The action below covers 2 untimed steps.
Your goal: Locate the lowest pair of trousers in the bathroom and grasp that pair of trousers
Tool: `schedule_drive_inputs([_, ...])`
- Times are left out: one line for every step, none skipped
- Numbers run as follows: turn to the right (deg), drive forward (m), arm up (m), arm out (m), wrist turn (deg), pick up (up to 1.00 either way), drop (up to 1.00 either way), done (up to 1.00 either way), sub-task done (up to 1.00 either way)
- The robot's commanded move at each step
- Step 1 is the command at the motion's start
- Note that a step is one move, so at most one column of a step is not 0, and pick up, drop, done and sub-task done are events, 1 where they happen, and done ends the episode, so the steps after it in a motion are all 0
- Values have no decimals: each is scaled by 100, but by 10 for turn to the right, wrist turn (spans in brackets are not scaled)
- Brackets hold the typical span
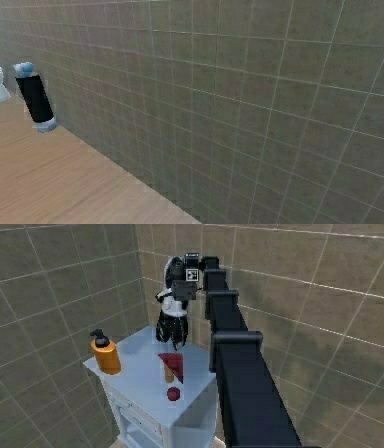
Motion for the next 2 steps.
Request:
schedule_drive_inputs([0, 0, 0, 0, 0, 100, 0, 0, 0])
schedule_drive_inputs([0, 0, 0, 0, 0, 0, 0, 100, 0])
